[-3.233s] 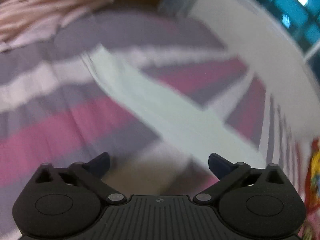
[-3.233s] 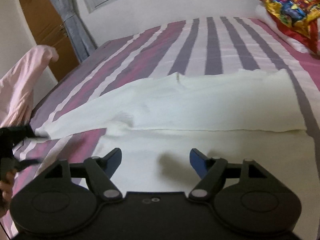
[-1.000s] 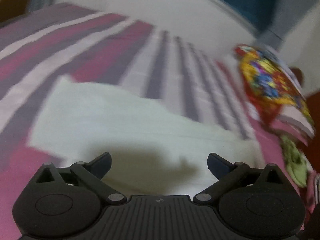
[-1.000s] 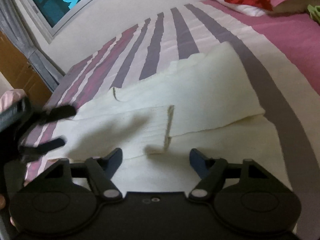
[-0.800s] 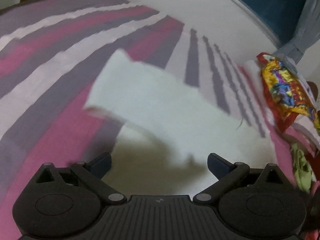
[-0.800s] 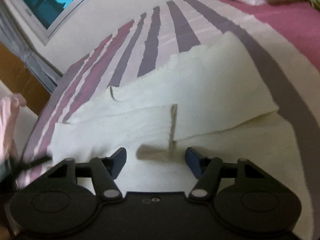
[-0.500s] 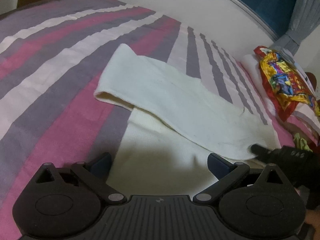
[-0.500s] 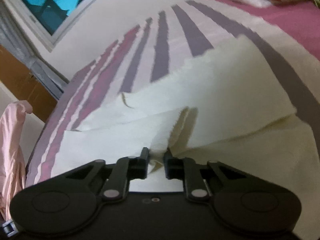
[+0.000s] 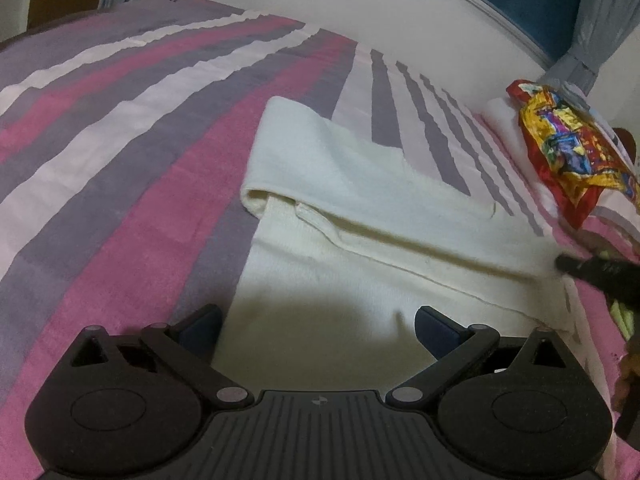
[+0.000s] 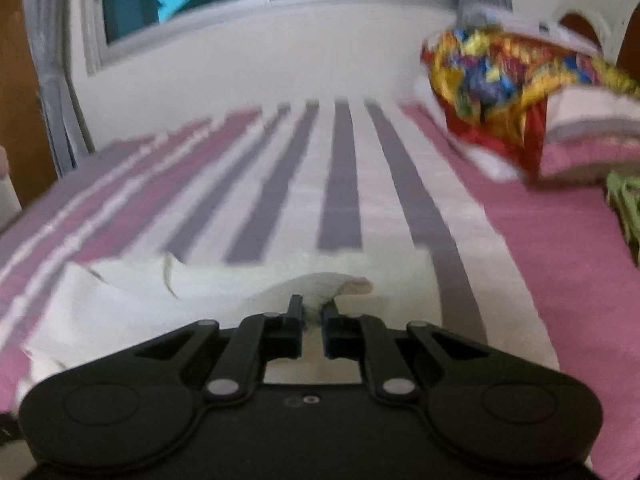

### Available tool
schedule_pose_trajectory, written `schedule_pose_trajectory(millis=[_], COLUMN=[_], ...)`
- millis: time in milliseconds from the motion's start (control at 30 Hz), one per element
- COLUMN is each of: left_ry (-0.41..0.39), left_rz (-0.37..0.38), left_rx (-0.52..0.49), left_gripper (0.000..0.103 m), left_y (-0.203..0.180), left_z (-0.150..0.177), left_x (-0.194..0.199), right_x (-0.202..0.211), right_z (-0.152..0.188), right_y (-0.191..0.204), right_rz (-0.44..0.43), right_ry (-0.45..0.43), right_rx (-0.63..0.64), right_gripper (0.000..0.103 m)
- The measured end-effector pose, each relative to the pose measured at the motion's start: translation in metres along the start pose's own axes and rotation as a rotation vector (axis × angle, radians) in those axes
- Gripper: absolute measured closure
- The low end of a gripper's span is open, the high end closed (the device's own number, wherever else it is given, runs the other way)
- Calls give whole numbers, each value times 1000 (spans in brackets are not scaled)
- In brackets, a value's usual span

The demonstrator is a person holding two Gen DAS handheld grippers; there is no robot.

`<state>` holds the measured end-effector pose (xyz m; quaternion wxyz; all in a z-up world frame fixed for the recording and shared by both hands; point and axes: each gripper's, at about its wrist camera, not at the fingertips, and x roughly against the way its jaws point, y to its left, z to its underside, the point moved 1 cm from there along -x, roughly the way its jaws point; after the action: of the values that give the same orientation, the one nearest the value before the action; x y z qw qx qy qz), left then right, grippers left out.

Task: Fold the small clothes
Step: 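Grasp the sweater hem edge with the right tool, then fold the hem up toward the collar with the right tool, release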

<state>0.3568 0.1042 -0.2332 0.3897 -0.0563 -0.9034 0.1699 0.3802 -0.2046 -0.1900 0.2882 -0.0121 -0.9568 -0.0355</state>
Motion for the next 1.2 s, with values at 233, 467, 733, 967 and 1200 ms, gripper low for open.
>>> schedule_pose_trajectory(millis=[233,467,733,967,1200], left_ry=[-17,-103,6,3,29], left_rz=[45,90,-45,-121,-230], left_rx=[80,36,-46,-247,-333], left_gripper=[2,2,2,2,2], left_y=[-2,-39,-41,-57,-73], left_z=[-19,-66,-74,-59,-42], left_x=[3,-16,-83,-81,-65], right_x=[-21,3,-40,-52,-39], right_z=[27,15,15,24,33], right_y=[-13,-19,1,9,28], right_rz=[84,100,26,49,91], right_ry=[94,7,147,197,216], right_rx=[29,-50,17,88,177], right_gripper=[91,66,67,66,62])
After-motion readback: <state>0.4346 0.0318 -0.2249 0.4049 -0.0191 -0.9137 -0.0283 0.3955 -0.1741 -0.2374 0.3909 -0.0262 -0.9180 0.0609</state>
